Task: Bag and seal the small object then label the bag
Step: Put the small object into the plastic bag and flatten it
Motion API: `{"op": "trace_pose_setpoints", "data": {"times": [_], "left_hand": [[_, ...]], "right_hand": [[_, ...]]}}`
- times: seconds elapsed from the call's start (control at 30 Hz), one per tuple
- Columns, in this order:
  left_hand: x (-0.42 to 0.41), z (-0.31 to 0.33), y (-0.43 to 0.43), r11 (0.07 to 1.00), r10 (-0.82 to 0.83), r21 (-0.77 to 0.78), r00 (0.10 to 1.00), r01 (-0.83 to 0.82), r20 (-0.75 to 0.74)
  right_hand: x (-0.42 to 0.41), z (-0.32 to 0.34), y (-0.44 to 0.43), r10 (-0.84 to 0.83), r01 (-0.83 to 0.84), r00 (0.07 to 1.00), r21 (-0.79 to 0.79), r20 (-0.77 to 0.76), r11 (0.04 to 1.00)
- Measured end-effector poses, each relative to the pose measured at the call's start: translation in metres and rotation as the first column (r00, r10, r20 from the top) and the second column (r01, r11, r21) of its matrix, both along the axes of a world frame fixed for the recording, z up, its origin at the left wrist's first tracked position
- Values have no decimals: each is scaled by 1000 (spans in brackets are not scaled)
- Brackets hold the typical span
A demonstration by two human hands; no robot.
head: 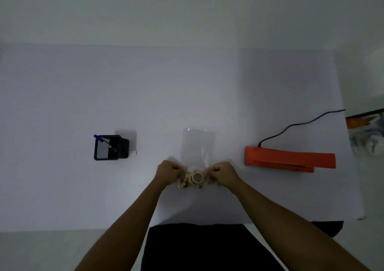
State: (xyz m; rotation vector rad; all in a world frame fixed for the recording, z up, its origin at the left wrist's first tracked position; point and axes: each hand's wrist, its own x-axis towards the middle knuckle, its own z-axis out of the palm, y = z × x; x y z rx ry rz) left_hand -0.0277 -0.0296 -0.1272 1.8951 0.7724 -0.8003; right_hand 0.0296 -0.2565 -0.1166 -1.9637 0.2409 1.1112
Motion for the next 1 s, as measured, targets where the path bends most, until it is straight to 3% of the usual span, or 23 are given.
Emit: {"op": "trace_pose_setpoints", "data": {"times": [0.27,0.4,0.77,0.9,1.0], "left_hand": [[3,5,2,997,-33,66,998,37,-54],[4,11,-2,984,-28,172,997,39,-70],[7,11,-10,953,-22,301,996,46,-84],[10,15,-12,882,-160,435,984,180,-83],[16,20,-14,764,-319,558,941,324,-110]], "right_hand": [[3,2,2,63,-65,997,-29,-40,997],[5,4,6,76,-81,995,-83,-64,993],[11,8,14,-21,-6,978,-133,-206,991],[15,9,14,-12,-26,971,-156,-240,987],[18,10,17,-24,-22,961,-164,-275,986]]}}
